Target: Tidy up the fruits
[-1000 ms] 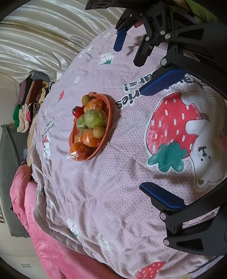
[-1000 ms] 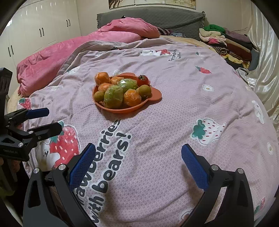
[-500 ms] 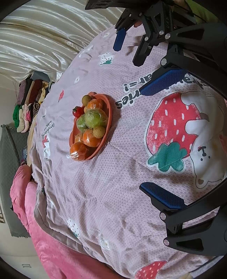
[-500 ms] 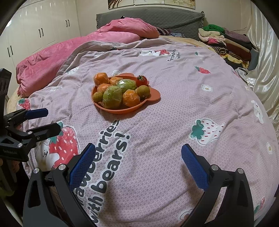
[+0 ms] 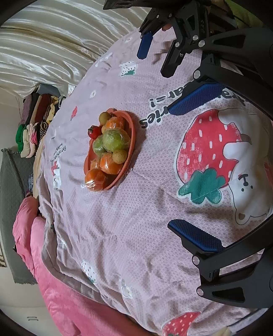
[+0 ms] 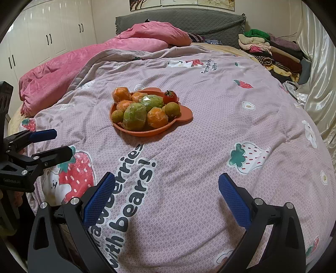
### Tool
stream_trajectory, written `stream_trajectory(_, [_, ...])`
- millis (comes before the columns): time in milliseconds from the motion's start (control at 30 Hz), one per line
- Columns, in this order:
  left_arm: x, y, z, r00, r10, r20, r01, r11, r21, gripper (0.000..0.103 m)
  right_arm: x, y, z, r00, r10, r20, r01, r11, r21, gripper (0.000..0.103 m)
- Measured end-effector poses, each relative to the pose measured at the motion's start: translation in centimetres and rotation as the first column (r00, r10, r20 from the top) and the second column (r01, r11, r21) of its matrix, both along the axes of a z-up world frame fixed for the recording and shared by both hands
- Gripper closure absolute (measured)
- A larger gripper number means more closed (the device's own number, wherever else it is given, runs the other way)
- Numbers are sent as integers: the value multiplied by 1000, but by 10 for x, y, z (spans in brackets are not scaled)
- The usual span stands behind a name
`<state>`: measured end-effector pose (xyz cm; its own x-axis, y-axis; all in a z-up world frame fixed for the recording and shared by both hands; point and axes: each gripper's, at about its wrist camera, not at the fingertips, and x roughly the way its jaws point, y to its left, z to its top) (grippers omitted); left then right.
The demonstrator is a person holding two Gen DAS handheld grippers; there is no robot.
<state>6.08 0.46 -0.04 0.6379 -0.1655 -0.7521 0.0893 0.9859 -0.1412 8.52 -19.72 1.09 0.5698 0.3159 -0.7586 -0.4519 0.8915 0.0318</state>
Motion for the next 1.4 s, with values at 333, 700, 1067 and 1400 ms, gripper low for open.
stream_trajectory(333, [0,0,0,1000,5,0,-5,1000,5,10,0,0,-1,1000,-1,0,1,1000,-2,5])
stream_trajectory(700, [0,0,3,1000,16,6,-16,1000,18,10,0,-1,-1,1000,-2,-2,2,1000,-5,5])
stream_trajectory(1067, [7,5,-1,997,77,-19,-76,994,76,10,1,-6,1,1000,-22,6,22,1000,3,5])
stream_trajectory(1400, [28,51,23,978,206,25,-207,975,80,10,24,-34,5,996,-89,29,88,996,11,5])
